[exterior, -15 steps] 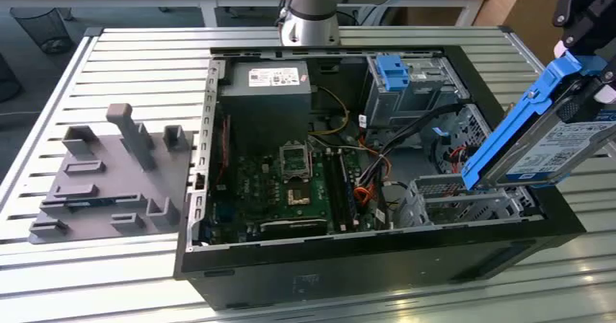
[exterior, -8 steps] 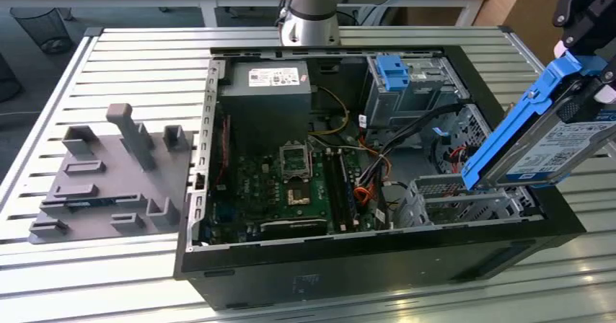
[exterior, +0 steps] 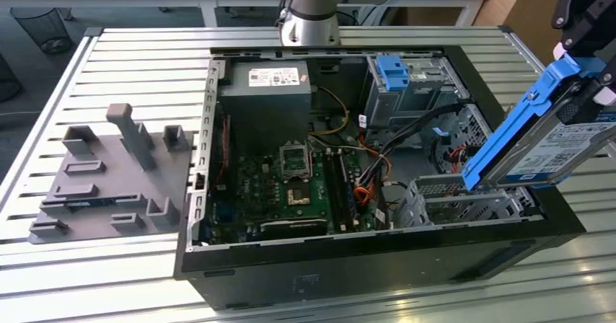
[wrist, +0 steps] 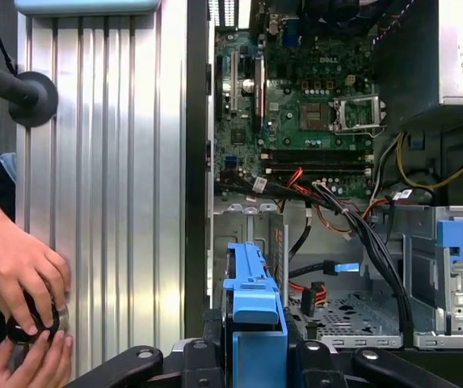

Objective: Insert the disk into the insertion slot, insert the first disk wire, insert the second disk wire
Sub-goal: 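Insert the disk into the insertion slot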

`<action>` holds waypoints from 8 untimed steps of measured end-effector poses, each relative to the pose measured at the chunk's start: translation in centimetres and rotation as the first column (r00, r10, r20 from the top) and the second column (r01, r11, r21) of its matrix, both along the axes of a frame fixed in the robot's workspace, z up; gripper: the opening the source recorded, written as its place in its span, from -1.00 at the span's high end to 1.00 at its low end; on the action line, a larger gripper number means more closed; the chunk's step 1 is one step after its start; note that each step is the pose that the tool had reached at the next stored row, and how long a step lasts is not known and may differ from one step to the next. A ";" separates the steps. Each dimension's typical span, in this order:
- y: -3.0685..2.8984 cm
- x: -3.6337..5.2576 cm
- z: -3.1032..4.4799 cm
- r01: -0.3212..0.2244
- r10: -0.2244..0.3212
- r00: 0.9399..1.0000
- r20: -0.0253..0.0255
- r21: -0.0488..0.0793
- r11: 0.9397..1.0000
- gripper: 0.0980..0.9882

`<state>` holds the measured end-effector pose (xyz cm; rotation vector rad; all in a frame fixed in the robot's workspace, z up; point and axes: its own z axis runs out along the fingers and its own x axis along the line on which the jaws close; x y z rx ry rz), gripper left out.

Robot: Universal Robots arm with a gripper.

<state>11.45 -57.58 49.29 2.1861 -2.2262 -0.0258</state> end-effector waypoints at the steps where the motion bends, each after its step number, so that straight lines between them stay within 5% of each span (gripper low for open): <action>1: 0.00 -0.12 -0.03 0.000 0.000 1.000 0.002 0.000 1.000 0.40; 8: 0.15 -1.55 -0.31 0.000 0.000 1.000 0.010 0.000 1.000 0.40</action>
